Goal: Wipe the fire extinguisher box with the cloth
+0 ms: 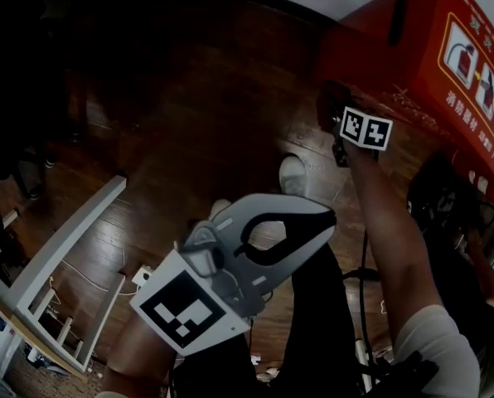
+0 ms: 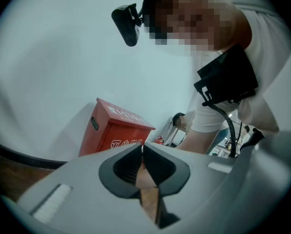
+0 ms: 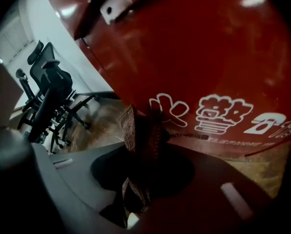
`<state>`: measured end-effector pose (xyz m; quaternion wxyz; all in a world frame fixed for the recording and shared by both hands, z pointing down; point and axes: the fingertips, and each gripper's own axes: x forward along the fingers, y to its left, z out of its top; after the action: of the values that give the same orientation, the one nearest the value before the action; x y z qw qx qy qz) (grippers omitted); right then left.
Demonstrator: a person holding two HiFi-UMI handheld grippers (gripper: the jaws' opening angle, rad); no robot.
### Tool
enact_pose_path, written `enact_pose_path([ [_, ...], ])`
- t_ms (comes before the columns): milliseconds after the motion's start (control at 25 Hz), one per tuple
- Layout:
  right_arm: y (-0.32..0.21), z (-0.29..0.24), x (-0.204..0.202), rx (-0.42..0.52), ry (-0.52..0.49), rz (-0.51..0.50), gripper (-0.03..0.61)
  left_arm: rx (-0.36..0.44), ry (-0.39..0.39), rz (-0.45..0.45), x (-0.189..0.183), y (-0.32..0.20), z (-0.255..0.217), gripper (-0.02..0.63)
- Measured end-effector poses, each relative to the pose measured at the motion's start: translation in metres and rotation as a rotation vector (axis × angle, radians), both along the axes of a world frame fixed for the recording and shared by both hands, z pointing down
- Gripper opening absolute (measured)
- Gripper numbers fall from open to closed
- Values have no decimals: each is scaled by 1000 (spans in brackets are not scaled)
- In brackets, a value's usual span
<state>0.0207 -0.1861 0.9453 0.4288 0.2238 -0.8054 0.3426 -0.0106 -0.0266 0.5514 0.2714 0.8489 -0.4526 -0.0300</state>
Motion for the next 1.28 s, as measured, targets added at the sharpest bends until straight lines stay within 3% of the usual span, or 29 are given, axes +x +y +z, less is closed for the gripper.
enact_pose_path([
  [200, 34, -80, -9, 4, -59, -117, 95, 23, -7, -21, -7, 6, -36, 12],
  [360, 79, -193, -20, 28, -131, -324, 95, 53, -21, -48, -21, 19, -86, 11],
  [520, 91, -319, -42, 179, -153, -647, 95, 115, -47, -107, -45, 33, -138, 11],
  [680, 89, -419, -72, 332, -122, -1051, 95, 162, -92, -156, -73, 60, -182, 12],
  [840, 54, -465, -102, 401, 70, -1470, 95, 192, -102, -233, -103, 75, -207, 11],
  [1000, 9, -447, -130, 439, 297, -1856, 94, 155, -98, -327, -121, 77, -195, 11],
  [1160, -28, -394, -122, 267, 555, -2173, 94, 117, -70, -419, -131, 56, -172, 12],
  [1280, -47, -355, -102, 102, 684, -2300, 94, 98, -26, -497, -137, 37, -157, 12],
])
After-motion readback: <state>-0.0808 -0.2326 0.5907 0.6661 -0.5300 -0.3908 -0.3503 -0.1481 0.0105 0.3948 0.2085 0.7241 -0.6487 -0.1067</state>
